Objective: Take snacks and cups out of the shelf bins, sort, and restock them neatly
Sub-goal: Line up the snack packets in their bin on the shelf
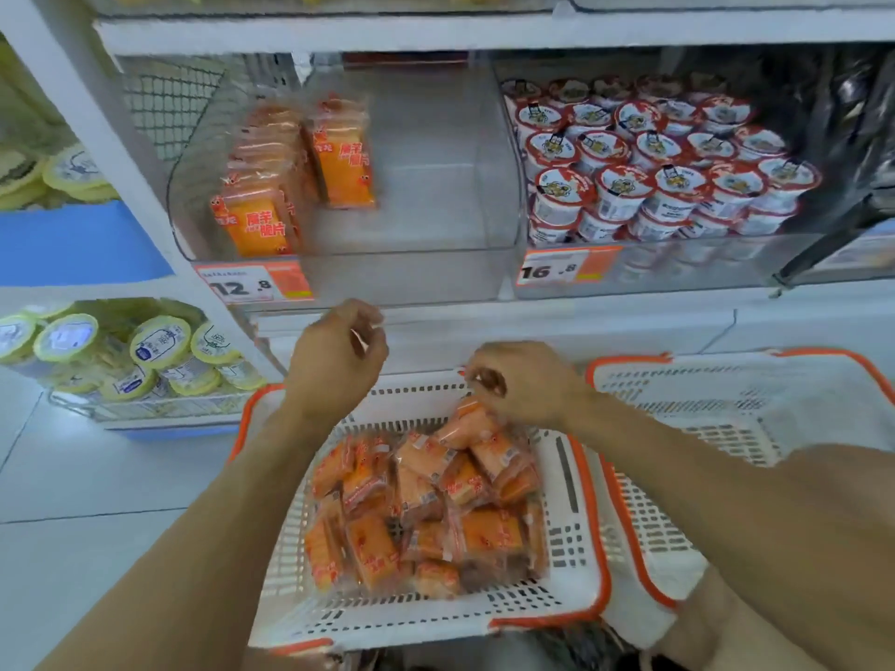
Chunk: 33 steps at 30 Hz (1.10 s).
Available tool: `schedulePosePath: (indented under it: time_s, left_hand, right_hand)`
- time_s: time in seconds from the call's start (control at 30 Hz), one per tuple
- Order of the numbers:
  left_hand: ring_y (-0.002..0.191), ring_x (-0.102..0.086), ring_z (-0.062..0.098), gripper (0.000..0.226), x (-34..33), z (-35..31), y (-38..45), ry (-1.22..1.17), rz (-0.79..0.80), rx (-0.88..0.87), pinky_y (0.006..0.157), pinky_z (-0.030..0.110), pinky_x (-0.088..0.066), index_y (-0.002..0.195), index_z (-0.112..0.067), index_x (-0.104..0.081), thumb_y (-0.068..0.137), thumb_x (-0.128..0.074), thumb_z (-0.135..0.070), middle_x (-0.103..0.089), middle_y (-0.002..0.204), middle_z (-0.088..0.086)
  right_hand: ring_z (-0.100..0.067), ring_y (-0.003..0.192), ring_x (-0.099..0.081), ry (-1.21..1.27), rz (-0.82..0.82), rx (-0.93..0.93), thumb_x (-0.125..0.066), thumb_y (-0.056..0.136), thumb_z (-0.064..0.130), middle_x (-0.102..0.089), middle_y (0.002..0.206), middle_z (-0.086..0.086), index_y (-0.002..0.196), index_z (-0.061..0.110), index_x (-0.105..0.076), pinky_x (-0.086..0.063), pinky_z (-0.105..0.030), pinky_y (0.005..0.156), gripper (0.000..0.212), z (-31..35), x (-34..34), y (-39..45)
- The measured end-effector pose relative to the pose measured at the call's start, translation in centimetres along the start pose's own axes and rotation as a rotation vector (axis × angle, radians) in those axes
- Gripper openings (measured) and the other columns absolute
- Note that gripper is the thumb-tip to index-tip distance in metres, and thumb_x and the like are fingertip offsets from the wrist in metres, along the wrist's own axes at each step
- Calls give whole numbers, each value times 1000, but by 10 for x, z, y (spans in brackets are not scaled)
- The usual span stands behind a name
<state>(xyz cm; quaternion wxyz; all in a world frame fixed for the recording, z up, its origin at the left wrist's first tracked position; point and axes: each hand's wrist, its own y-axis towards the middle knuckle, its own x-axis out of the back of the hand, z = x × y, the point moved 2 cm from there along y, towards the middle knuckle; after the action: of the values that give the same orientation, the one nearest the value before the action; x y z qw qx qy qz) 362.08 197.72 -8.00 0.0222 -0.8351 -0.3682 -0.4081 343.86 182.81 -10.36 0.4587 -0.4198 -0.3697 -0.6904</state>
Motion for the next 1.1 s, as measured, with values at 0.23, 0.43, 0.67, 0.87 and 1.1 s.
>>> schedulePosePath:
  time_s: [0.23, 0.43, 0.67, 0.87, 1.1]
  left_hand:
    - [90, -63, 20, 19, -104, 58, -74, 197, 548, 259, 81, 34, -53, 105, -13, -66, 90, -64, -23, -69, 103, 3]
    - [107, -58, 29, 42, -158, 105, -128, 161, 658, 479, 92, 44, -52, 118, -24, -56, 84, -72, -40, -49, 132, 7]
    - [147, -20, 34, 89, -186, 121, -110, 13, 533, 594, 116, 58, -28, 148, -34, -29, 75, -76, -57, -20, 160, 4]
    - [124, -54, 24, 70, -210, 116, -89, -92, 590, 440, 104, 53, -46, 132, -38, -48, 71, -73, -61, -60, 132, -4]
    - [82, -62, 10, 33, -203, 109, -90, -79, 640, 386, 77, 31, -55, 101, -21, -68, 74, -85, -30, -63, 88, -10]
  right_hand:
    - [-18, 104, -63, 75, 648, -398, -71, 70, 66, -66, 112, 7, 119, 34, -60, -51, -38, 95, 60, -66, -127, -78]
    - [-25, 113, -62, 300, 634, -621, -62, 91, 55, -64, 121, -4, 136, 22, -48, -51, -44, 99, 58, -70, -167, -85]
    - [-16, 83, -66, 244, 166, -751, -67, 90, 41, -67, 88, 6, 100, 24, -60, -46, -24, 64, 21, -70, -172, -87]
    - [-14, 93, -62, 514, 150, -946, -88, 75, 29, -63, 94, 8, 98, 25, -59, -49, -25, 79, 37, -66, -167, -78]
    - [-20, 95, -63, 517, 273, -972, -78, 85, 31, -64, 95, 0, 110, 12, -68, -48, -26, 71, 33, -71, -167, -69]
